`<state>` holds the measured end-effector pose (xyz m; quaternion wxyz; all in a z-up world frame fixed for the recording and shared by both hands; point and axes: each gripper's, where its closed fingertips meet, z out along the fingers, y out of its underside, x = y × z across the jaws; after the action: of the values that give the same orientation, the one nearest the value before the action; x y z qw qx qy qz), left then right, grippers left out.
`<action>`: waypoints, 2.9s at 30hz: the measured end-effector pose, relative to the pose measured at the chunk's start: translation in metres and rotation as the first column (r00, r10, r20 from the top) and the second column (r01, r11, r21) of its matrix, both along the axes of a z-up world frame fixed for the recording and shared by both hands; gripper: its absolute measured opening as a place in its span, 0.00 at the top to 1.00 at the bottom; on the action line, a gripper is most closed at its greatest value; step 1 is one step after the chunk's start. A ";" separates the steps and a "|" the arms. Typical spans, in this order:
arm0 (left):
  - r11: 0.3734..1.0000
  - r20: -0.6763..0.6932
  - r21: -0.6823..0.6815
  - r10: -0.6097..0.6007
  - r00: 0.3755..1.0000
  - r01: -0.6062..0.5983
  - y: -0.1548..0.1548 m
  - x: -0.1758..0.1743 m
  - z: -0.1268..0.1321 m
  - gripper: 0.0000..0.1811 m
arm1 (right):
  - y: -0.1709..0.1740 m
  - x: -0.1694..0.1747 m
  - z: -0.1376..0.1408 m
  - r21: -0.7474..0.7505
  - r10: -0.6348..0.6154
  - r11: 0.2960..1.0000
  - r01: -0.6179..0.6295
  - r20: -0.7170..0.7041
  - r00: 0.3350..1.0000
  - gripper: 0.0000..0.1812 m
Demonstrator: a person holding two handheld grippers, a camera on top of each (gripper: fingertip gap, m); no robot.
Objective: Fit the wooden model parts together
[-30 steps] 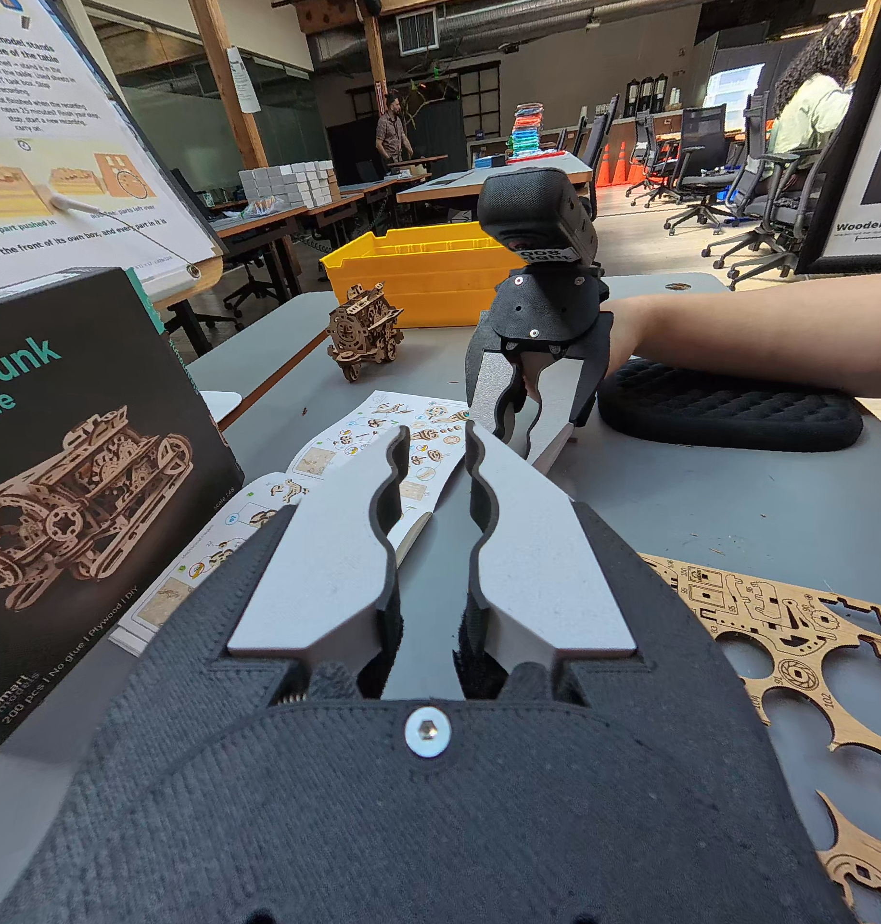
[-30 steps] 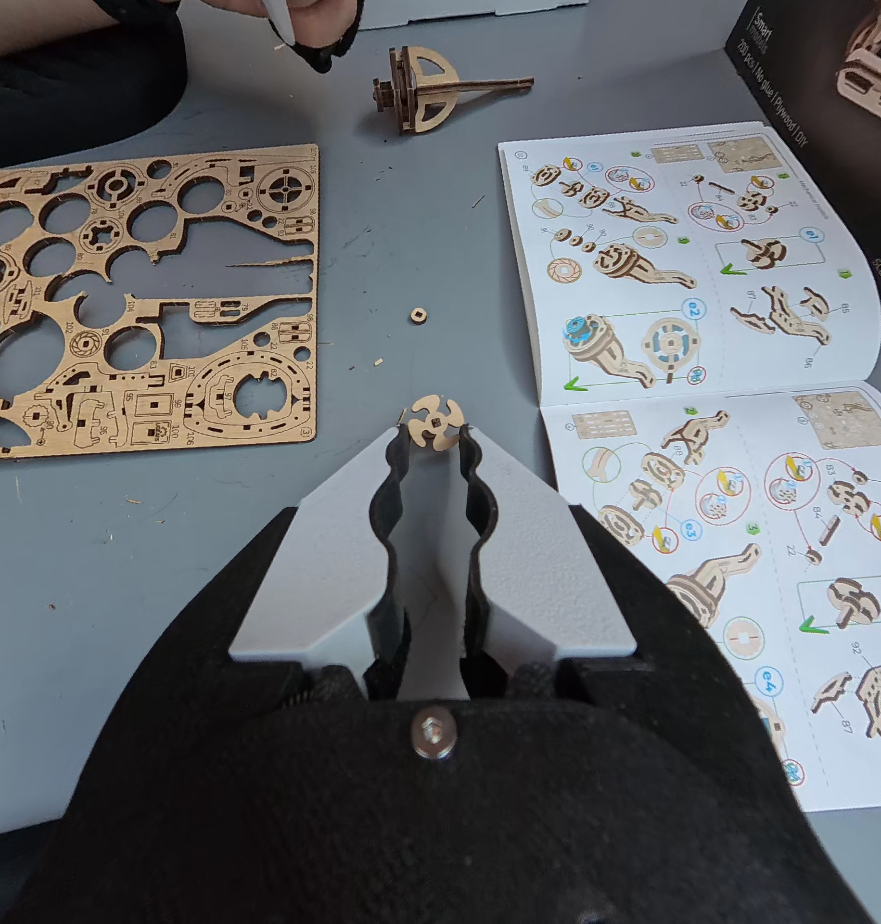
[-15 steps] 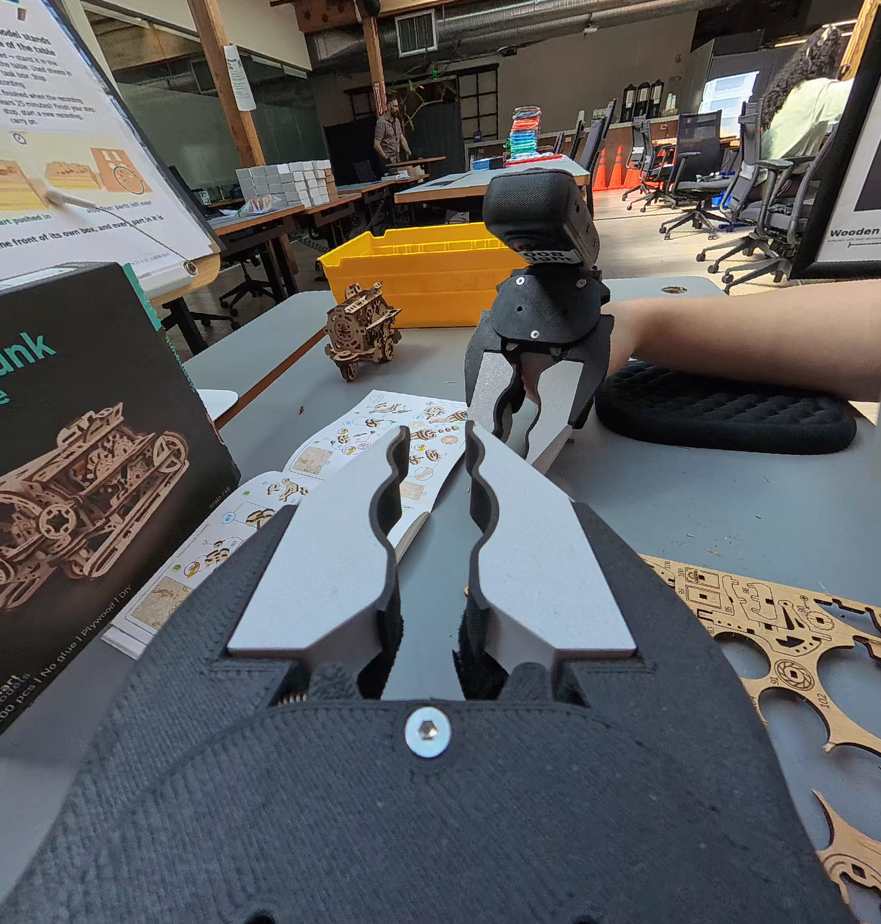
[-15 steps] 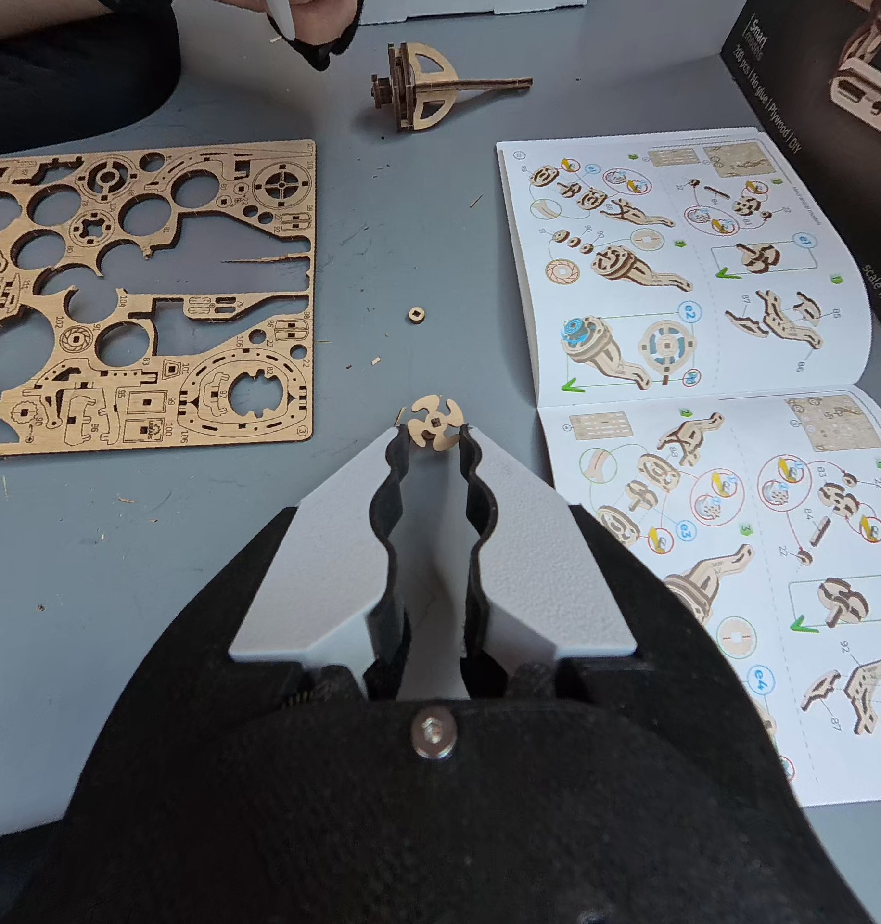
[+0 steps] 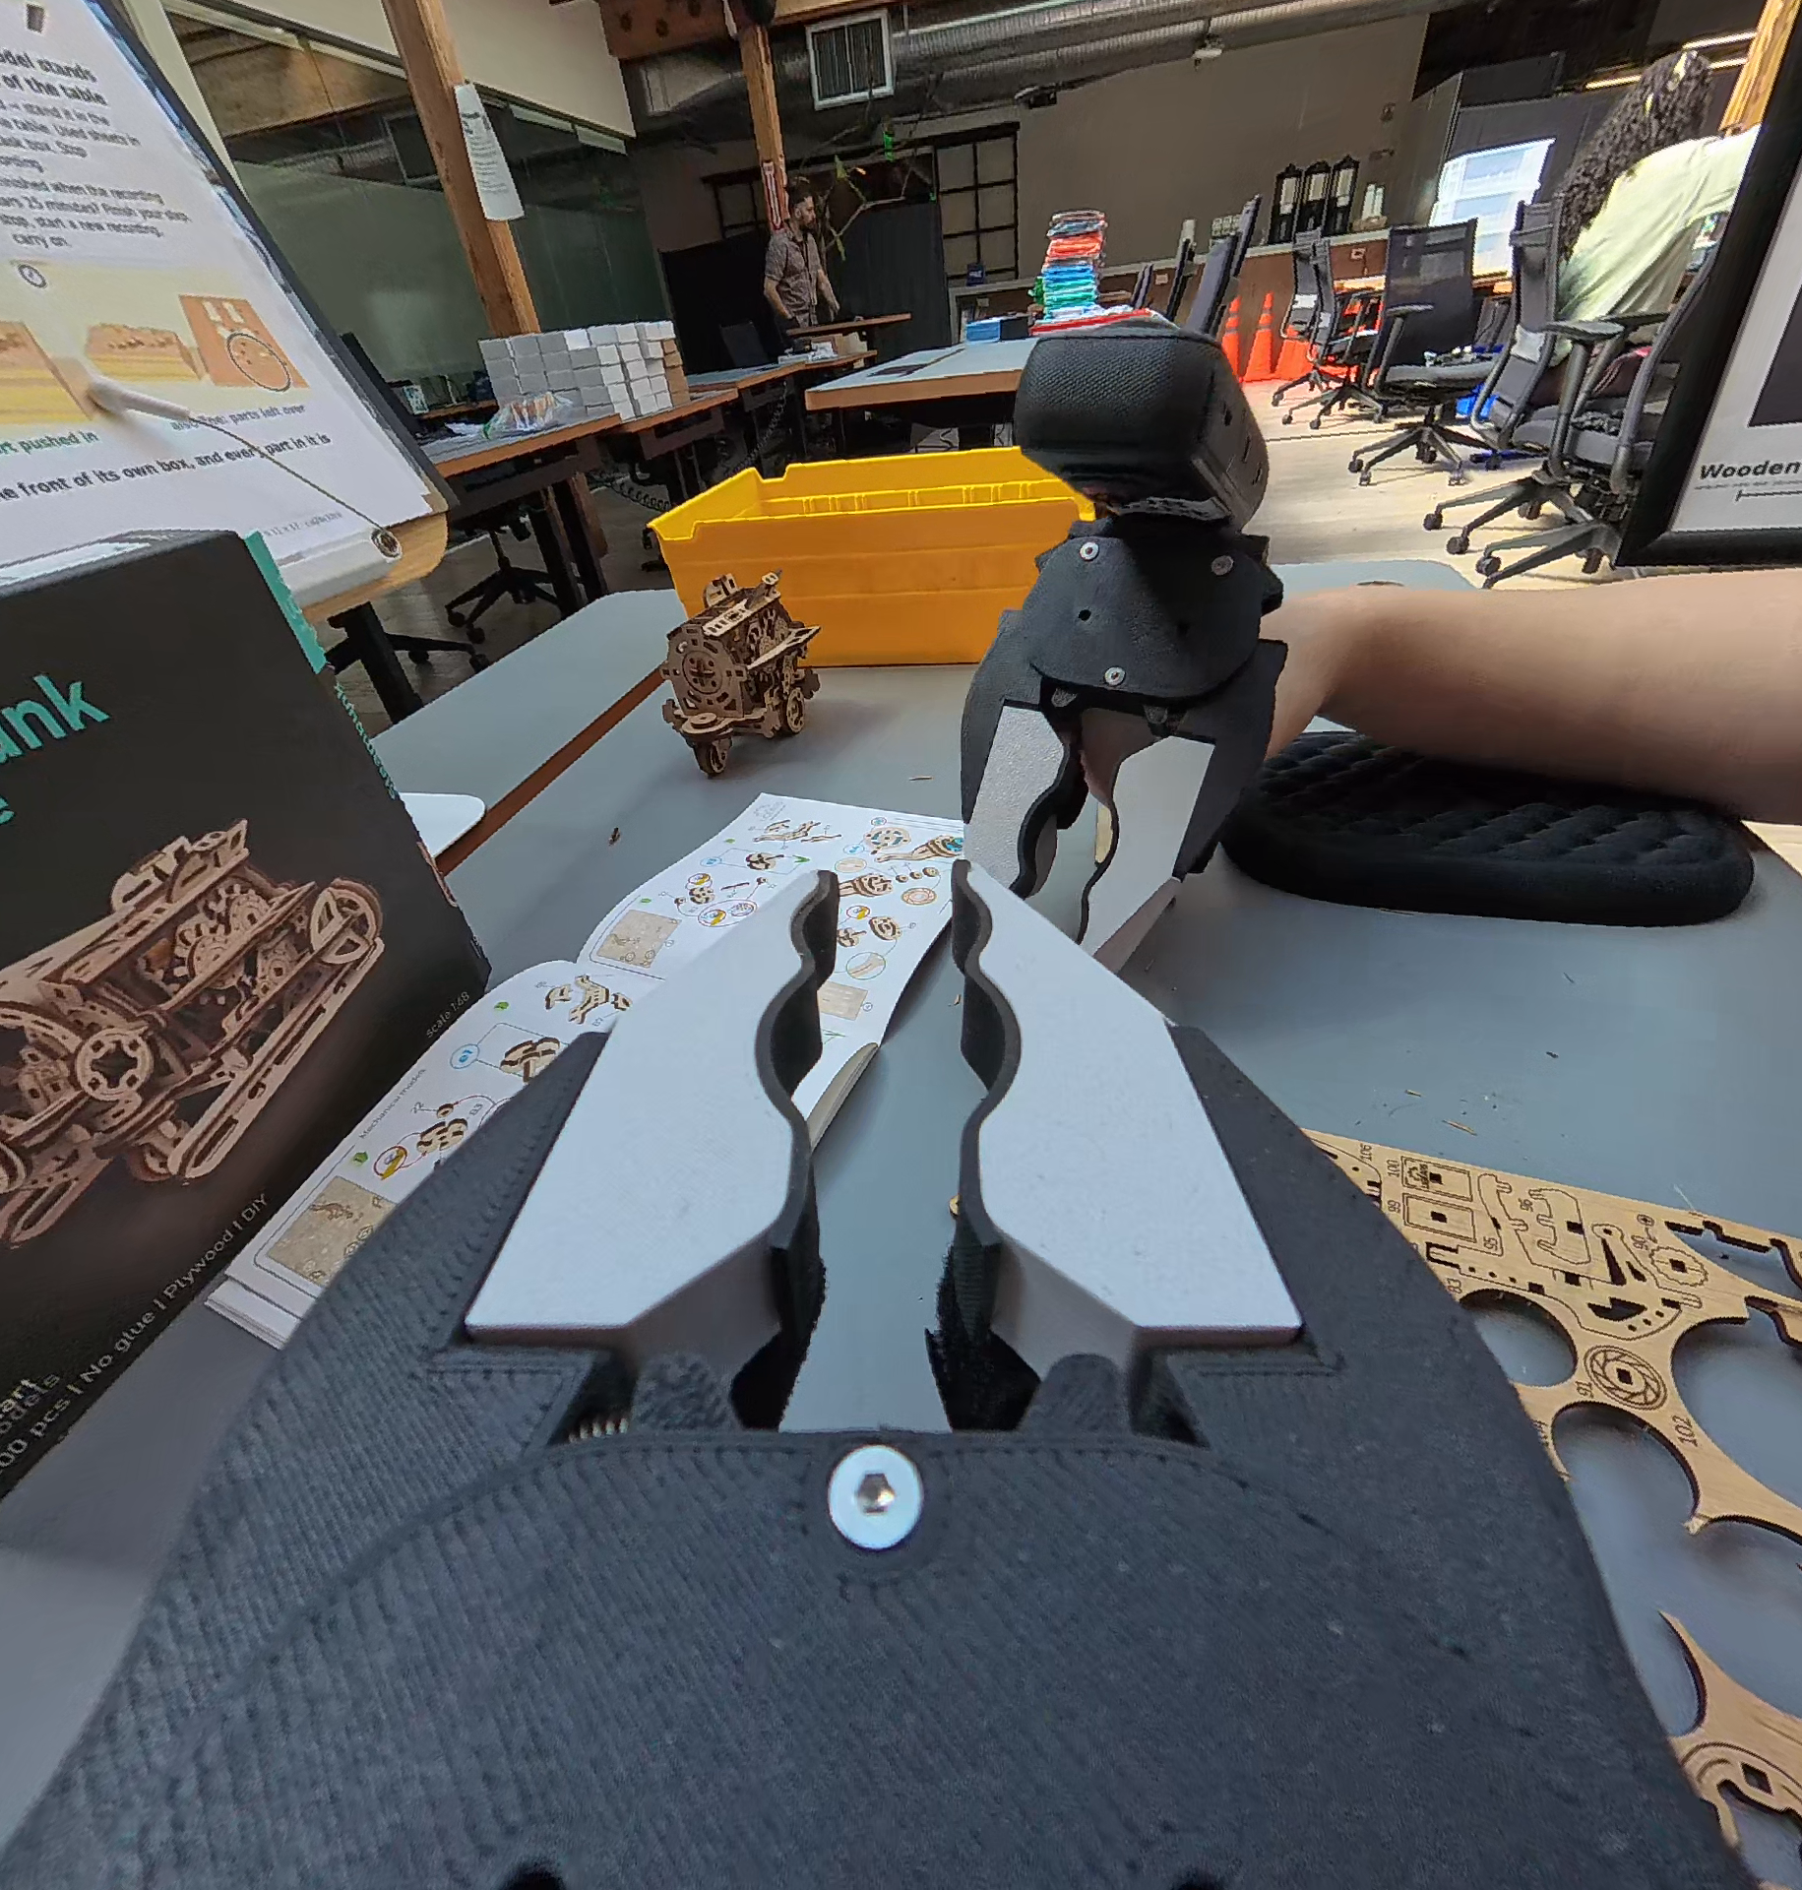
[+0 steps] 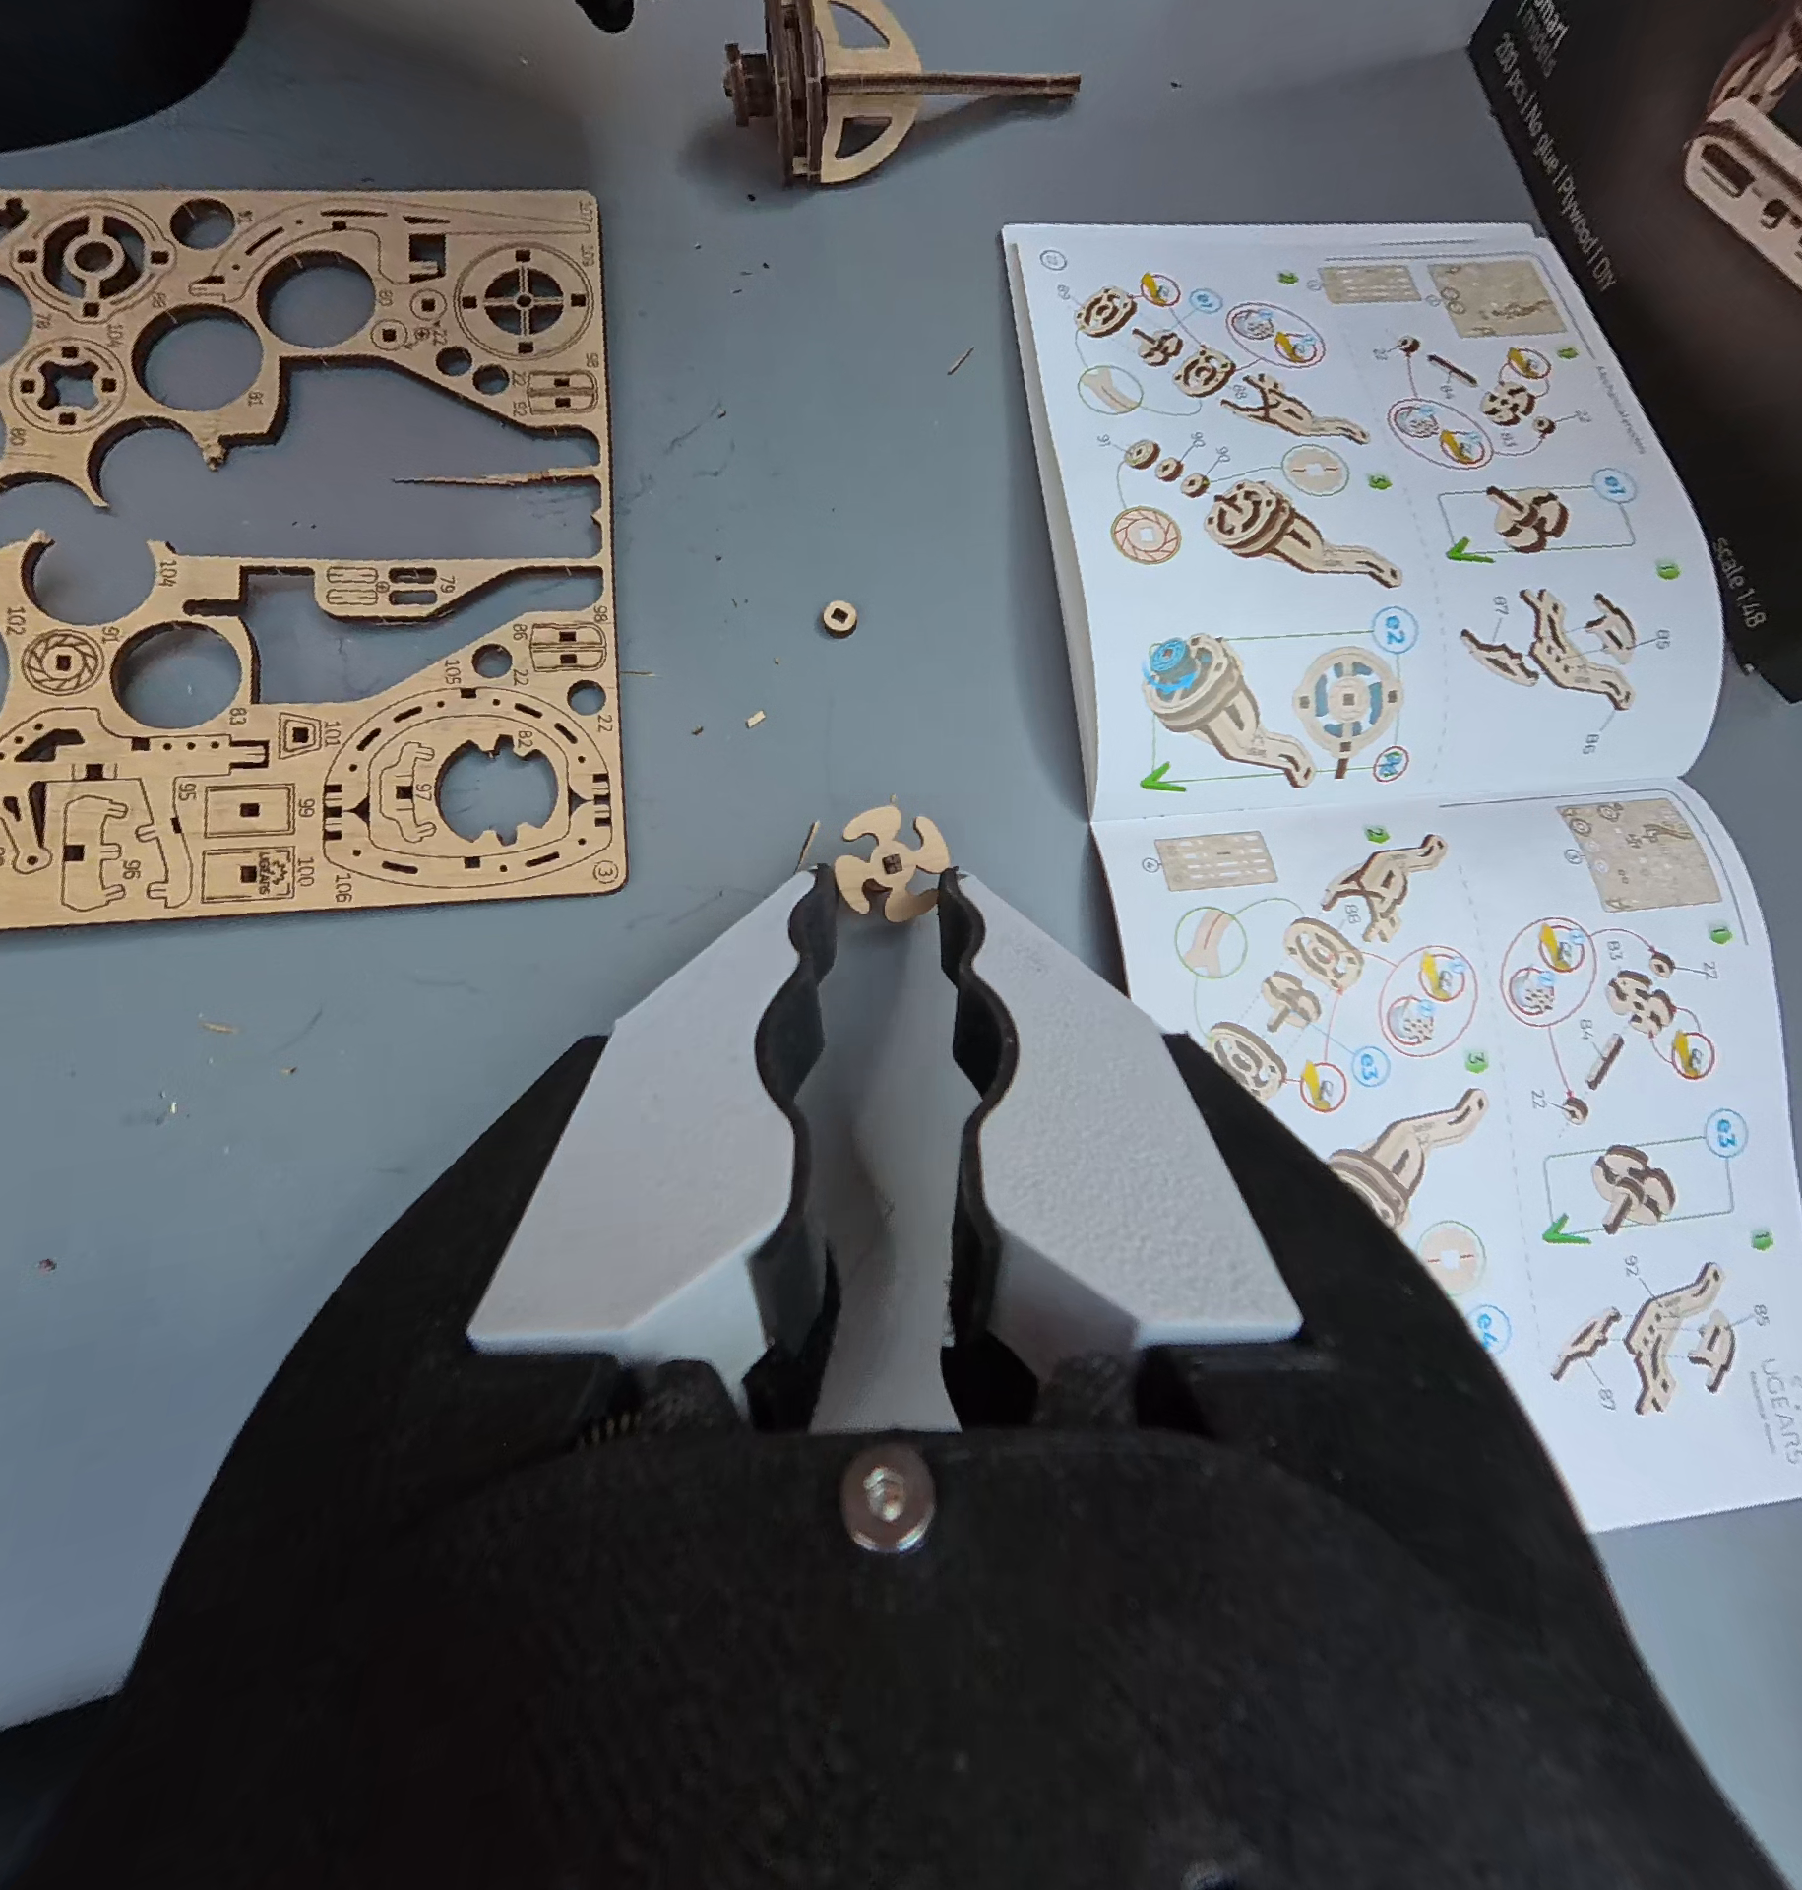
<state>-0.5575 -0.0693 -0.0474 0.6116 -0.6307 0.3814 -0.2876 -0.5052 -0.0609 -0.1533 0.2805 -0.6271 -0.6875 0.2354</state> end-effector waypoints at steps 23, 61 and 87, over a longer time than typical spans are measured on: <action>1.000 -0.004 -0.017 0.003 1.000 -0.003 0.001 -0.001 -0.003 0.87 | 0.001 -0.002 -0.003 0.010 -0.065 0.998 0.064 0.075 0.995 0.90; 0.943 -0.110 -0.096 -0.327 0.938 0.318 -0.061 0.071 -0.019 0.84 | -0.070 0.020 0.073 -0.942 -0.023 0.238 -0.236 -0.248 0.969 0.90; 0.932 -0.223 -0.100 -0.363 0.905 0.350 -0.071 0.081 -0.041 0.84 | -0.078 0.013 0.070 -0.932 0.002 0.275 -0.238 -0.247 0.969 0.90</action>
<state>-0.4767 -0.1398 -0.0883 0.4802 -0.5976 0.5520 -0.3279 -0.4918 -0.1386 -0.0834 -0.1022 -0.5892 -0.4237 0.6803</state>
